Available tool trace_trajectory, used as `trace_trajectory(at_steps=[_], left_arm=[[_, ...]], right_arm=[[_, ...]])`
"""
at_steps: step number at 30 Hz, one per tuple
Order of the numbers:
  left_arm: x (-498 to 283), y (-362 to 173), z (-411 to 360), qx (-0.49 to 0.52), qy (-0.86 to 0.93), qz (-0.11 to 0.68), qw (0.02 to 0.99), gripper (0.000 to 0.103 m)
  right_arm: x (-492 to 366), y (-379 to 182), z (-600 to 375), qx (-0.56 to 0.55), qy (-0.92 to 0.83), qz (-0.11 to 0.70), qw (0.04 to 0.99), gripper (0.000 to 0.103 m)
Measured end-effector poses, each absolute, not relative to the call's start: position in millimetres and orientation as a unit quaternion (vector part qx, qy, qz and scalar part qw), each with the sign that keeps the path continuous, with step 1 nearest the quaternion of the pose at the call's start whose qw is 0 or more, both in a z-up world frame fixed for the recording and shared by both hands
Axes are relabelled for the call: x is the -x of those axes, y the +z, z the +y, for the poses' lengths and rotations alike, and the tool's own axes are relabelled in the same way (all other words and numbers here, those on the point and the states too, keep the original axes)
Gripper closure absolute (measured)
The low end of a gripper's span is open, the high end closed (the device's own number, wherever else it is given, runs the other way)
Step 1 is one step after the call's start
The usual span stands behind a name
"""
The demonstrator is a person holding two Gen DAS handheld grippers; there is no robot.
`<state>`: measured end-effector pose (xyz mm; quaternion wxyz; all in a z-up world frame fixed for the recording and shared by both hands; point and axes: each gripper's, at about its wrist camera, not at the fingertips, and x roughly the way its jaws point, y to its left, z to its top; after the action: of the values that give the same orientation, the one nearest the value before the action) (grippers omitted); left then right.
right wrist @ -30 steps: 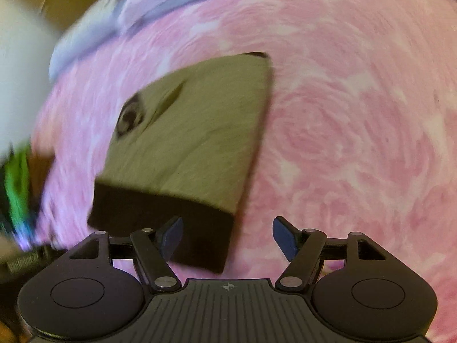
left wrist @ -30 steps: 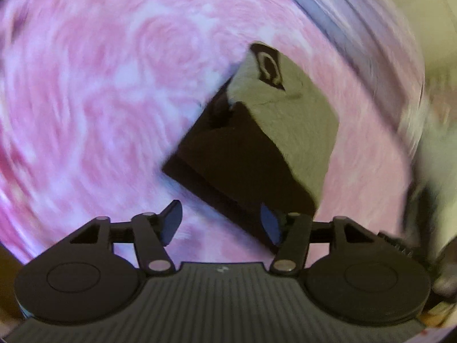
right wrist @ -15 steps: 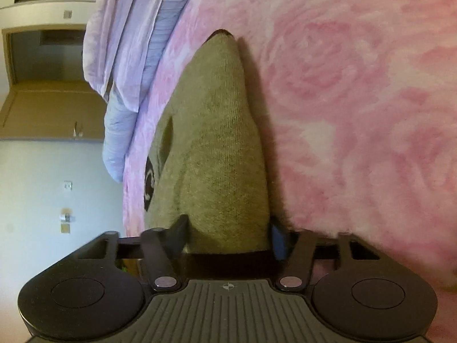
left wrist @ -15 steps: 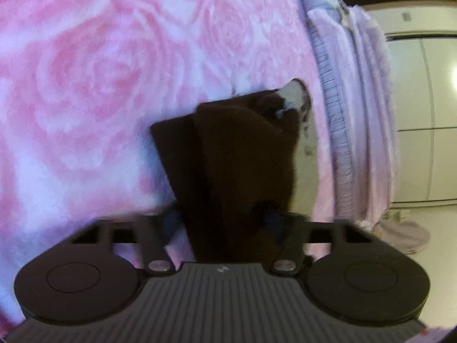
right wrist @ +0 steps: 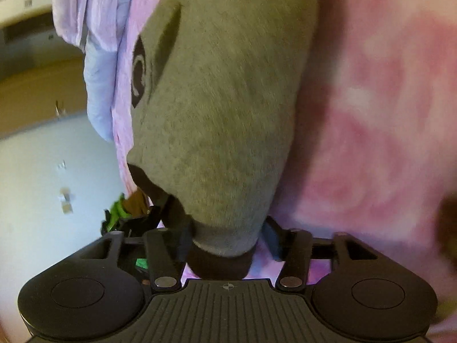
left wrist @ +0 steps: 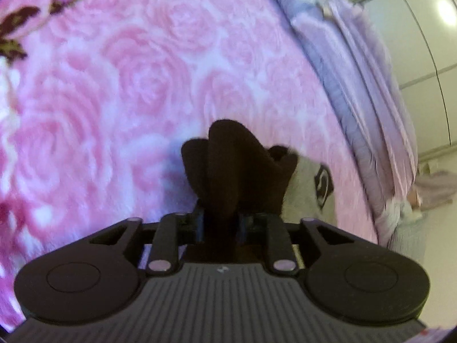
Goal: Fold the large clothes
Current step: 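Grasp the folded sweatshirt edge with the left gripper and lift it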
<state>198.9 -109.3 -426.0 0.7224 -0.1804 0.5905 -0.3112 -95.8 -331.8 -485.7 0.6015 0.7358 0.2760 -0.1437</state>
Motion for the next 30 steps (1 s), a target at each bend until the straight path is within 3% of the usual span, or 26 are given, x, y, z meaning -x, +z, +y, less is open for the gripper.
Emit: trace_trajectory(at_steps=[2, 7, 12, 15, 18, 19, 20, 21, 22, 25, 30], left_arm=[[-197, -425, -106, 0.175, -0.323, 0.588, 0.720, 0.074], [-175, -432, -72, 0.226, -0.321, 0.600, 0.697, 0.048], [-167, -443, -61, 0.247, -0.328, 0.608, 0.679, 0.044], [-178, -445, -72, 0.259, -0.347, 0.598, 0.674, 0.037], [-189, -451, -92, 0.240, -0.364, 0.598, 0.672, 0.040], [-189, -451, -95, 0.232, -0.370, 0.594, 0.675, 0.054], [-192, -452, -99, 0.228, -0.380, 0.591, 0.674, 0.062], [-193, -453, -101, 0.227, -0.384, 0.590, 0.673, 0.075], [-194, -452, -102, 0.229, -0.387, 0.587, 0.673, 0.085], [-200, -443, -105, 0.203, -0.396, 0.575, 0.686, 0.088], [-229, -430, -113, 0.165, -0.406, 0.563, 0.701, 0.088]], right_arm=[[105, -479, -357, -0.707, -0.155, 0.290, 0.626, 0.034], [159, -466, -430, -0.636, -0.211, 0.274, 0.690, 0.029], [145, -467, -497, -0.551, -0.162, 0.312, 0.757, 0.027], [105, -476, -516, -0.518, -0.099, 0.343, 0.777, 0.022], [83, -486, -516, -0.491, -0.044, 0.360, 0.792, 0.018], [80, -487, -514, -0.484, -0.033, 0.365, 0.795, 0.021], [75, -487, -512, -0.475, -0.020, 0.369, 0.798, 0.033], [71, -488, -510, -0.468, -0.012, 0.377, 0.799, 0.069], [68, -491, -505, -0.465, -0.016, 0.392, 0.794, 0.074], [81, -492, -499, -0.490, -0.026, 0.374, 0.787, 0.083], [105, -484, -460, -0.514, -0.043, 0.381, 0.768, 0.082]])
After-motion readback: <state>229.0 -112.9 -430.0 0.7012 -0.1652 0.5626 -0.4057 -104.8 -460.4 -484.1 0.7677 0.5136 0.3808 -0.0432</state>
